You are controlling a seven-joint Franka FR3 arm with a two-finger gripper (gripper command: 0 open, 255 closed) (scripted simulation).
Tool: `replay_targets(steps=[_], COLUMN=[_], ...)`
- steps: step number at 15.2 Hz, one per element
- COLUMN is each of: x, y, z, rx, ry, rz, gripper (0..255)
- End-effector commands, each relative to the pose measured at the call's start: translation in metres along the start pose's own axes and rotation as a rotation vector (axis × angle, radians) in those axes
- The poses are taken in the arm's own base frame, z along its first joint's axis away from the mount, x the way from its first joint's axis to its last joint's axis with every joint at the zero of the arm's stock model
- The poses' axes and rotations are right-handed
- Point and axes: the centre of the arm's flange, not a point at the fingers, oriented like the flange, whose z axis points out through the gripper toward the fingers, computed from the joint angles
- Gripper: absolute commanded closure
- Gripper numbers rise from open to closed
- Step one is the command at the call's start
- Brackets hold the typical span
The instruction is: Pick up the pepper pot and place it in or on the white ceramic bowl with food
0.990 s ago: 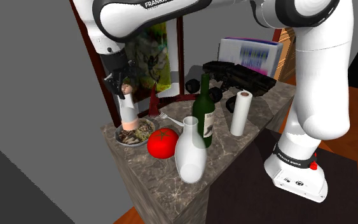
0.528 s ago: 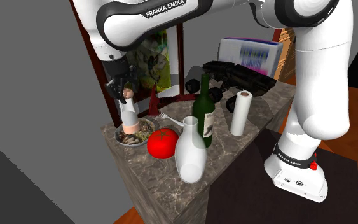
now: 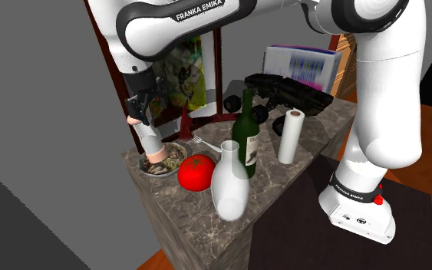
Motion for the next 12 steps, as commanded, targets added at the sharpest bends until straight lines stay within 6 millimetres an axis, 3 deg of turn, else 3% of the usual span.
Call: replay_targets(steps=[1,5,12], x=[0.000,0.000,0.000], y=[0.000,0.000,0.000], z=[0.000,-0.050,-0.050], rx=[0.000,0.000,0.000], ry=[0.000,0.000,0.000], rz=[0.000,0.000,0.000], gripper=[0,0,0])
